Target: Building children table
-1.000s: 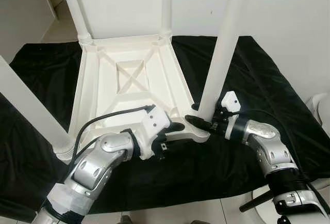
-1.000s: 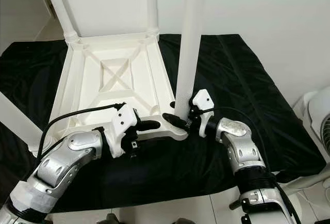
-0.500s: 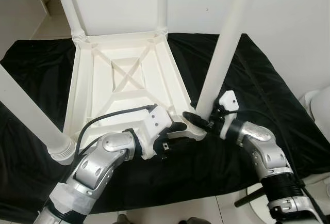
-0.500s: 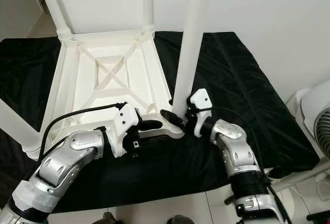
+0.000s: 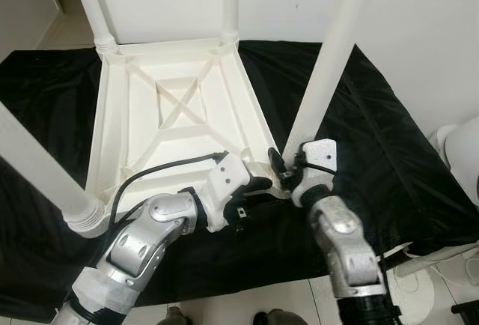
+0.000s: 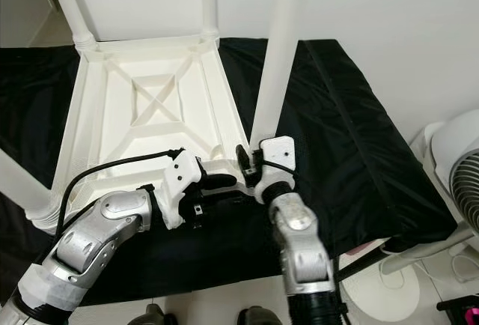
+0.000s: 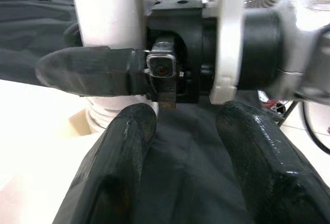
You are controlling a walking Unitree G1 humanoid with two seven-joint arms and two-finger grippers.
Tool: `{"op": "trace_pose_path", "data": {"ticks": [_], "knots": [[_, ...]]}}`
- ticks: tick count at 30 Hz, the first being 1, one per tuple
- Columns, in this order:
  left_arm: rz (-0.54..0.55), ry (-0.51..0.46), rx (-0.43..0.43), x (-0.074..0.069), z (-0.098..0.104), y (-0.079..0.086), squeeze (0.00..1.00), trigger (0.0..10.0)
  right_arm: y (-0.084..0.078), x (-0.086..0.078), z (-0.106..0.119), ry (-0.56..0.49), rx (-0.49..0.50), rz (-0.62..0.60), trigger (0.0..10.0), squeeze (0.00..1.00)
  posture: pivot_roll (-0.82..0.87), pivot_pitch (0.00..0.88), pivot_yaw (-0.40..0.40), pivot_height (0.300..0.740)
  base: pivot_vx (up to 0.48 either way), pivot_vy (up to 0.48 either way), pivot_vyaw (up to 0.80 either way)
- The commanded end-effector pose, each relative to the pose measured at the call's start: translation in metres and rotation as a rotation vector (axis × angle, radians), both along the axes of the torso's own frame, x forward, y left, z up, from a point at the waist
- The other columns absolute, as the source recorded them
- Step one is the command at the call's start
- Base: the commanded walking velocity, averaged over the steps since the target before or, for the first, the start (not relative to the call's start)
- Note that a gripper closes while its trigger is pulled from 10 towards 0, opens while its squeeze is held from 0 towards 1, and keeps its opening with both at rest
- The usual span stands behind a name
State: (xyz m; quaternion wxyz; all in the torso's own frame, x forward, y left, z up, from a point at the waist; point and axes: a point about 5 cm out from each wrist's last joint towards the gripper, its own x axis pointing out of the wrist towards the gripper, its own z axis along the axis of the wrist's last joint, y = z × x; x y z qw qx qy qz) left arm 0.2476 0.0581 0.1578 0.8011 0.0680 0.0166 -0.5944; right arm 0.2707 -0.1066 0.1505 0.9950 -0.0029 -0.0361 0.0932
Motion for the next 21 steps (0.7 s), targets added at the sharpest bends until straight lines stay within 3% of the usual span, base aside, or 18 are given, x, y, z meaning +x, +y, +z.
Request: {"op": "trace_pose_path", "data": {"ticks": [1, 4, 5, 6, 13, 14, 15, 16, 18, 19, 20, 21], "knots": [[-0.002, 0.006, 0.013, -0.001, -0.001, 0.0, 0.0, 10.0, -0.002, -0.001, -0.008, 0.051, -0.003, -0.039, 10.0, 0.0, -0.11, 0.082, 0.012, 0.74, 0.0, 0.0, 0.0], [-0.005, 0.007, 0.014, -0.002, -0.001, 0.0, 0.0, 10.0, -0.006, 0.0, -0.007, 0.052, 0.005, -0.059, 10.0, 0.0, -0.11, 0.084, 0.018, 0.74, 0.0, 0.0, 0.0], [-0.006, 0.008, 0.015, -0.002, -0.002, 0.0, 0.0, 10.0, -0.008, 0.0, -0.007, 0.053, 0.018, -0.065, 10.0, 0.6, -0.11, 0.084, 0.018, 0.74, 0.0, 0.0, 0.0], [-0.007, 0.008, 0.015, -0.002, -0.002, 0.0, 0.0, 10.0, -0.009, -0.001, -0.006, 0.049, 0.02, -0.057, 10.0, 1.0, -0.11, 0.084, 0.019, 0.74, 0.0, 0.0, 0.0], [-0.009, 0.004, 0.015, -0.001, 0.0, 0.0, 0.0, 10.0, -0.009, -0.005, 0.004, 0.004, 0.054, 0.011, 10.0, 1.0, -0.11, 0.083, 0.02, 0.74, 0.0, 0.0, 0.0], [-0.01, 0.002, 0.015, -0.001, 0.001, 0.0, 0.0, 10.0, -0.01, -0.009, 0.004, 0.024, 0.072, 0.122, 10.0, 0.51, -0.12, 0.082, 0.021, 0.74, 0.0, 0.0, 0.0], [-0.01, 0.002, 0.015, -0.001, 0.001, 0.0, 0.0, 10.0, -0.01, -0.009, 0.004, 0.024, 0.072, 0.122, 10.0, 0.51, -0.12, 0.082, 0.021, 0.74, 0.0, 0.0, 0.0], [-0.011, 0.002, 0.016, -0.001, 0.001, 0.0, 0.0, 10.0, -0.011, -0.012, 0.004, 0.039, 0.065, 0.188, 10.0, 0.0, -0.12, 0.082, 0.021, 0.74, 0.0, 0.0, 0.0], [-0.015, 0.003, 0.017, -0.002, 0.001, 0.0, 0.0, 10.0, -0.016, -0.017, 0.002, 0.062, 0.057, 0.306, 10.0, 0.0, -0.12, 0.082, 0.024, 0.74, 0.0, 0.0, 0.0], [-0.015, 0.003, 0.017, -0.002, 0.001, 0.0, 0.0, 10.0, -0.016, -0.017, 0.002, 0.062, 0.057, 0.306, 10.0, 0.0, -0.12, 0.082, 0.024, 0.74, 0.0, 0.0, 0.0], [-0.017, 0.003, 0.017, -0.002, 0.001, 0.0, 0.0, 10.0, -0.022, -0.018, 0.001, 0.066, -0.001, 0.394, 10.0, 0.0, -0.12, 0.083, 0.024, 0.74, 0.0, 0.0, 0.0], [-0.017, 0.003, 0.017, -0.002, 0.001, 0.0, 0.0, 10.0, -0.022, -0.018, 0.001, 0.066, -0.001, 0.394, 10.0, 0.0, -0.12, 0.083, 0.024, 0.74, 0.0, 0.0, 0.0]]}}
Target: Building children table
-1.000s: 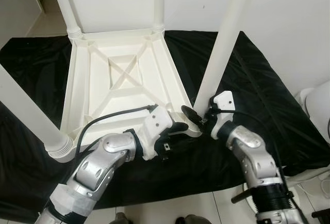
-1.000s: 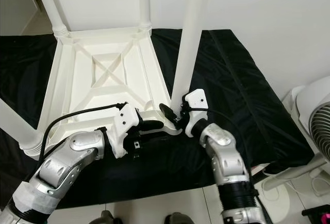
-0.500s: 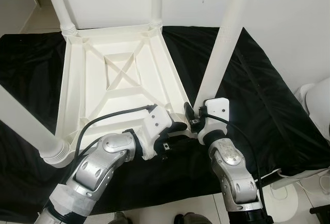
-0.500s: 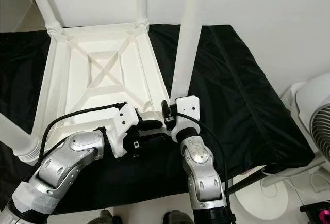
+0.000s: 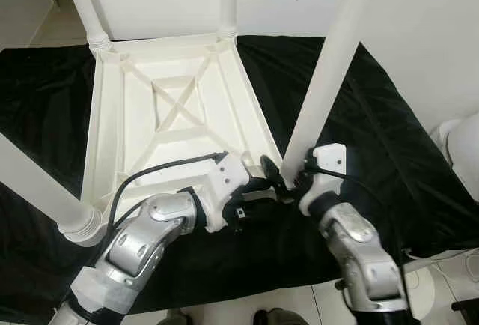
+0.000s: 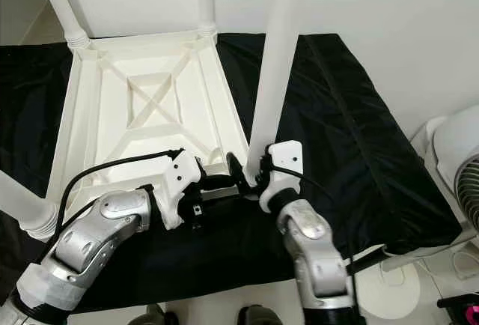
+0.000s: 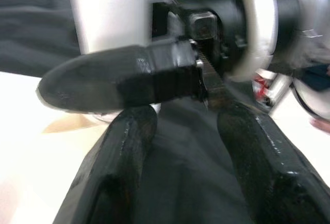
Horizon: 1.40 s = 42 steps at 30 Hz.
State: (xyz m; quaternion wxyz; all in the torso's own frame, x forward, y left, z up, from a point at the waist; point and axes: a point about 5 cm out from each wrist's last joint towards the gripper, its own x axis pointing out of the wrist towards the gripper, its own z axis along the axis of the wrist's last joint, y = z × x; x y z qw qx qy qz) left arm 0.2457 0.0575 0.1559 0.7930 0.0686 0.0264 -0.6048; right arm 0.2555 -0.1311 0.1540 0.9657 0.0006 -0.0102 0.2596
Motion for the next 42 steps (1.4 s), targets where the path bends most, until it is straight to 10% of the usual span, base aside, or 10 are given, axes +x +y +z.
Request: {"op": "trace_pose_path", "data": {"ticks": [1, 10, 25, 26, 30, 32, 41, 42], "knots": [[0.005, -0.014, 0.004, 0.0, 0.003, 0.001, 0.0, 10.0, -0.003, -0.004, -0.004, 0.018, -0.03, 0.125, 10.0, 0.0, -0.12, 0.082, 0.027, 0.74, 0.0, 0.0, 0.0], [-0.014, -0.017, 0.002, 0.002, 0.005, -0.002, 0.0, 10.0, -0.023, 0.021, 0.0, -0.013, -0.214, 0.359, 10.0, 0.0, -0.13, 0.067, 0.033, 0.74, 0.0, 0.0, 0.0], [-0.049, 0.006, 0.093, -0.008, -0.003, 0.022, 0.0, 10.0, -0.035, 0.048, -0.008, 0.004, -0.256, 0.423, 10.0, 0.0, -0.1, 0.057, 0.02, 0.74, 0.0, 0.0, 0.0], [-0.031, -0.003, 0.098, -0.006, -0.001, 0.026, 0.0, 10.0, -0.036, 0.048, -0.009, 0.006, -0.244, 0.418, 5.3, 0.0, -0.1, 0.055, 0.02, 0.74, 0.0, 0.0, 0.0], [0.0, -0.017, 0.096, -0.002, 0.002, 0.03, 0.0, 10.0, -0.037, 0.049, -0.011, 0.003, -0.229, 0.416, 4.0, 0.0, -0.1, 0.055, 0.019, 0.74, 0.0, 0.0, 0.0], [0.029, -0.044, 0.087, 0.002, 0.005, 0.031, 0.0, 10.0, -0.036, 0.05, -0.011, -0.005, -0.219, 0.421, 0.0, 0.0, -0.1, 0.053, 0.018, 0.74, 0.0, 0.0, 0.0], [0.122, -0.074, 0.06, 0.011, 0.009, 0.03, 0.0, 10.0, -0.038, 0.049, -0.014, -0.01, -0.177, 0.405, 0.0, 0.0, -0.1, 0.047, 0.021, 0.74, 0.0, 0.0, 0.0], [0.135, -0.084, 0.061, 0.011, 0.008, 0.03, 0.0, 10.0, -0.038, 0.048, -0.015, -0.01, -0.17, 0.383, 1.5, 0.0, -0.09, 0.047, 0.017, 0.74, 0.0, 0.0, 0.0]]}}
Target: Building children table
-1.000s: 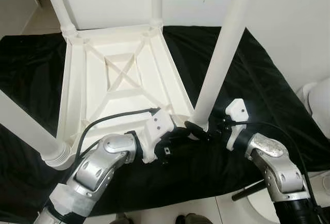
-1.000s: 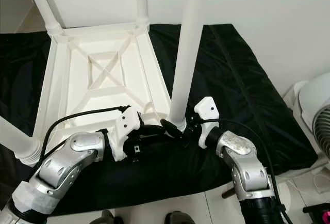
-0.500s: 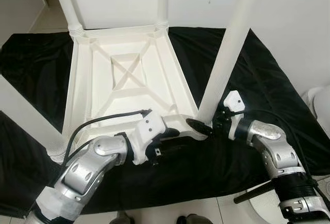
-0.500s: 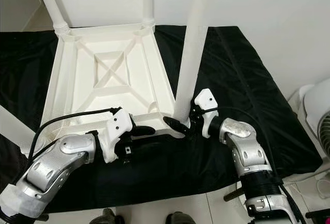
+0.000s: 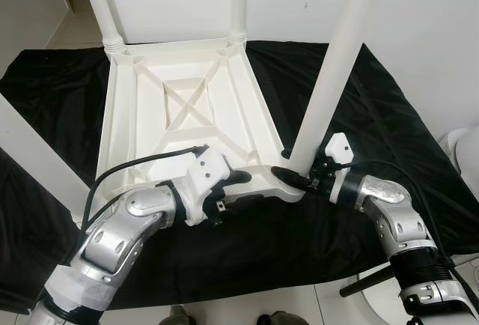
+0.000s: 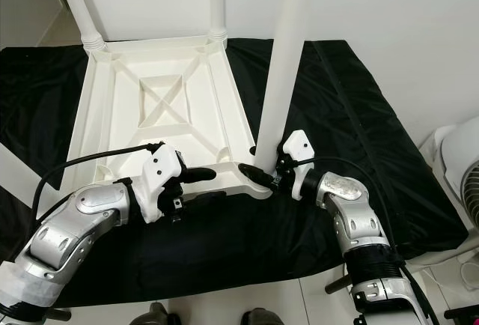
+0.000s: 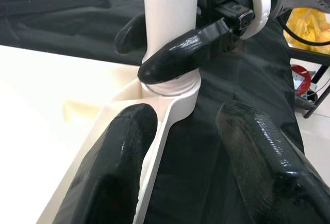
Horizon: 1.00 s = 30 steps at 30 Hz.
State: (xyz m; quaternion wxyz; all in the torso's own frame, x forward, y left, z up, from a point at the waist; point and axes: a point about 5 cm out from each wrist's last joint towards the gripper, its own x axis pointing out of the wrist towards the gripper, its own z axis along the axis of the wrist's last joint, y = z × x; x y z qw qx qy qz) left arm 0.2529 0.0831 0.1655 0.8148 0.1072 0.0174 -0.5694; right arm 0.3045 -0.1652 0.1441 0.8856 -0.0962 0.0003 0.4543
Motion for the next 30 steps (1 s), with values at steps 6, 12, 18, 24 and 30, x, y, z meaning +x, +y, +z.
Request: {"op": "trace_pose_path", "data": {"ticks": [6, 12, 18, 24, 30], "knots": [[0.079, -0.025, 0.01, 0.002, -0.003, 0.005, 0.0, 10.0, 0.006, -0.004, -0.006, 0.016, 0.068, -0.168, 10.0, 0.0, -0.08, 0.041, 0.007, 0.74, 0.0, 0.0, 0.0], [0.119, -0.049, 0.015, 0.004, -0.005, 0.005, 0.0, 10.0, 0.02, -0.013, -0.006, 0.006, 0.092, -0.337, 10.0, 0.0, -0.08, 0.037, 0.009, 0.74, 0.0, 0.0, 0.0], [0.152, -0.074, 0.011, 0.009, -0.003, 0.005, 0.0, 10.0, 0.032, -0.019, -0.008, -0.019, 0.113, -0.647, 10.0, 0.0, -0.08, 0.035, 0.02, 0.74, 0.0, 0.0, 0.0], [0.16, -0.093, 0.014, 0.014, 0.001, 0.007, 0.0, 10.0, 0.043, -0.028, -0.011, -0.024, 0.167, -0.923, 10.0, 0.0, -0.08, 0.032, 0.026, 0.74, 0.0, 0.0, 0.0], [0.152, -0.103, 0.012, 0.015, 0.002, 0.007, 0.0, 10.0, 0.049, -0.03, -0.007, -0.006, 0.209, -0.868, 10.0, 0.0, -0.09, 0.03, 0.036, 0.74, 0.0, 0.0, 0.0]]}}
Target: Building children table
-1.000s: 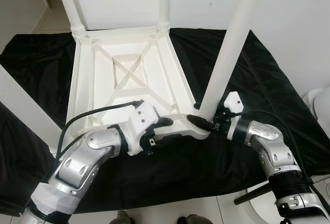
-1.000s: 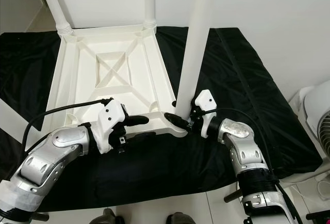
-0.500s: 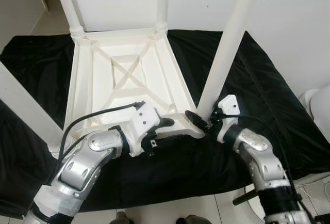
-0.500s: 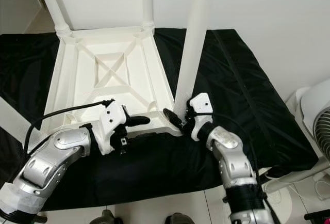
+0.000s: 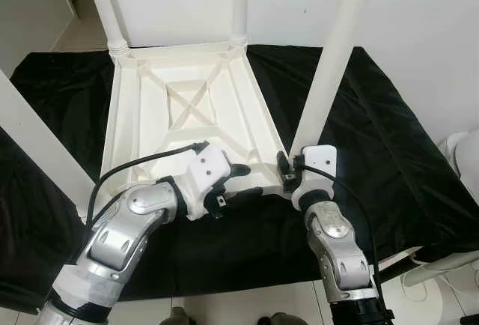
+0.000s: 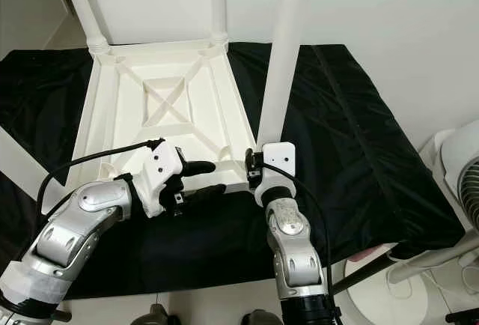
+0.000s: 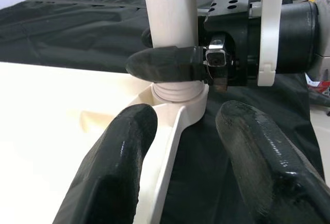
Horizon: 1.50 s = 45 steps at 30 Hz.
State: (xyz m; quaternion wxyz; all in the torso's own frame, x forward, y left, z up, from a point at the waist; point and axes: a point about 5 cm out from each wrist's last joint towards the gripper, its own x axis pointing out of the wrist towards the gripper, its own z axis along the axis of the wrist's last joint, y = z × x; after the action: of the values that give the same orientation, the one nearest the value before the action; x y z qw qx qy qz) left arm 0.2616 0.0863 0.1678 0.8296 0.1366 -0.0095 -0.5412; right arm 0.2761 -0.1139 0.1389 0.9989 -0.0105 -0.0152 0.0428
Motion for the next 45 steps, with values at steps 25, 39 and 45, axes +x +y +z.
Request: {"op": "trace_pose_path", "data": {"ticks": [25, 39, 45], "knots": [[0.049, -0.019, -0.023, 0.002, 0.001, -0.002, 0.0, 10.0, -0.04, -0.003, 0.007, 0.003, -0.112, 0.53, 10.0, 0.0, -0.1, 0.03, 0.031, 0.74, 0.0, 0.0, 0.0], [0.026, -0.031, -0.014, 0.0, -0.001, -0.009, 0.0, 10.0, -0.045, 0.025, 0.004, 0.056, -0.248, 0.782, 0.0, 0.0, -0.08, 0.034, 0.019, 0.74, 0.0, 0.0, 0.0], [0.032, -0.031, -0.018, 0.0, 0.0, -0.009, 0.0, 10.0, -0.05, 0.028, -0.003, 0.084, -0.246, 0.801, 0.0, 0.0, -0.08, 0.042, 0.012, 0.74, 0.0, 0.0, 0.0]]}}
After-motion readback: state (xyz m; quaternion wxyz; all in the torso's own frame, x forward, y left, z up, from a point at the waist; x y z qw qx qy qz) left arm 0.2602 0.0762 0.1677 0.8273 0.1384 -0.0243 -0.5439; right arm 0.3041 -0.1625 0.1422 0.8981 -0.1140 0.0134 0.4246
